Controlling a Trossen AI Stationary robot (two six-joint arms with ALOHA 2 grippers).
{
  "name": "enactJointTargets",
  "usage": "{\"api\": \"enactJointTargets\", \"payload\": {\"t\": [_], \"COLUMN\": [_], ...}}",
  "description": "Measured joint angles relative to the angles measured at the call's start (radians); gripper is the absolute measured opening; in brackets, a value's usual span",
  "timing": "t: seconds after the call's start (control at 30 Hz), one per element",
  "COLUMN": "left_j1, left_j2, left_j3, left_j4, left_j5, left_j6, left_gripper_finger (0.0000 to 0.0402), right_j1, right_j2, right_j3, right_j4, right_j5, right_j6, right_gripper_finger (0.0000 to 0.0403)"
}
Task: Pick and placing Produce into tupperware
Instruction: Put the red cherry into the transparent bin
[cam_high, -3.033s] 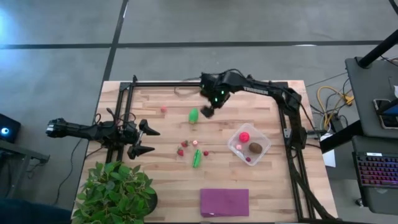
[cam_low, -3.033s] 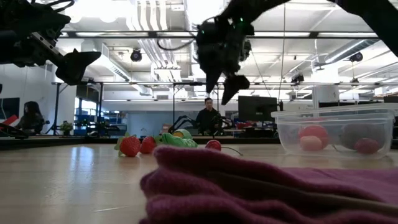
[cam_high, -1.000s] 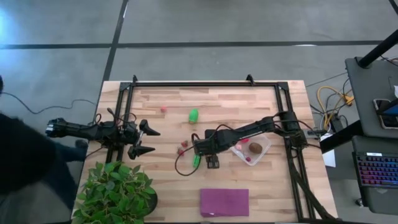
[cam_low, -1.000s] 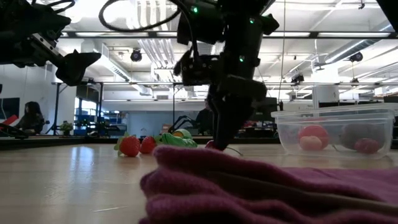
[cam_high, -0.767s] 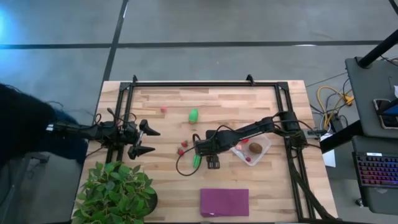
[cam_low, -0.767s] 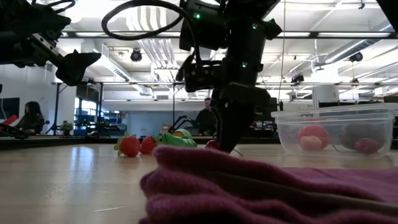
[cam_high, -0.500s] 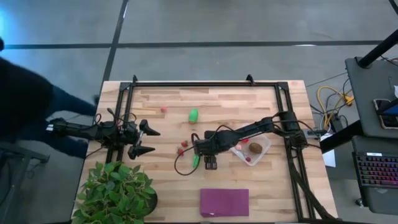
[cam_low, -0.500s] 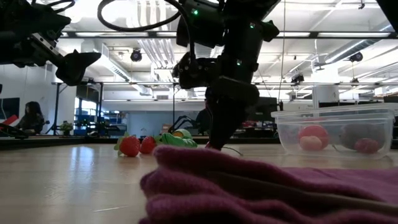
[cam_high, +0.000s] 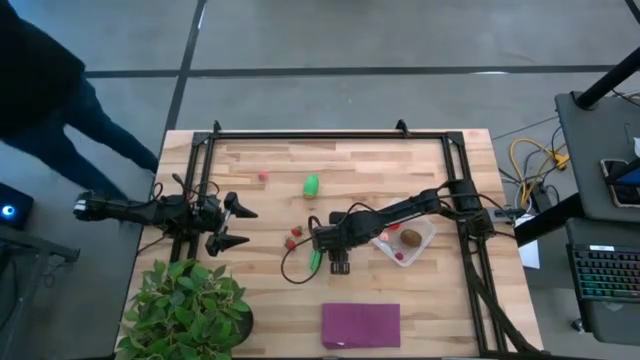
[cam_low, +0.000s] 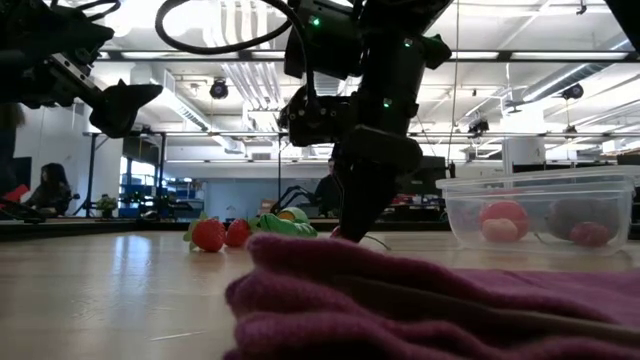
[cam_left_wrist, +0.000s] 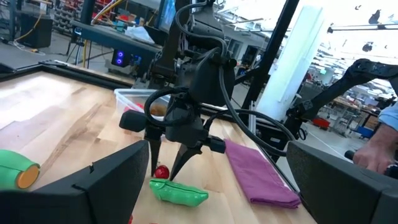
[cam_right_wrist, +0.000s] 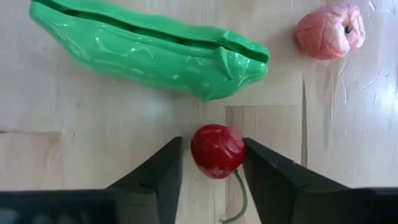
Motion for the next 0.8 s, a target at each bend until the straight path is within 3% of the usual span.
{"api": "enactJointTargets", "payload": {"t": [0.2,0.4,0.6,0.8], "left_j1": [0.000,0.000,0.000,0.000], "left_j2": [0.001,0.001,0.001,0.001], "left_j3": [0.000,0.000,0.000,0.000], "left_j4": [0.000,0.000,0.000,0.000], "left_j5": [0.000,0.000,0.000,0.000], "left_j6": [0.000,0.000,0.000,0.000], "left_gripper_finger": [0.0367,0.0367,0.0367,0.0367], "right_j1": [0.000,0.000,0.007,0.055], "right_j2": [0.000,-0.007,-0.100,-0.294], "right_j3": [0.006,0.056,0.176,0.178], "right_j4": [-0.003,-0.041,-0.339,-0.612], "right_j5": [0.003,0.006,0.041,0.040], "right_j6": [0.017,0.047,0.152,0.472], "right_gripper_finger": [0.0107,0.0105,0.0109,0.0108]}}
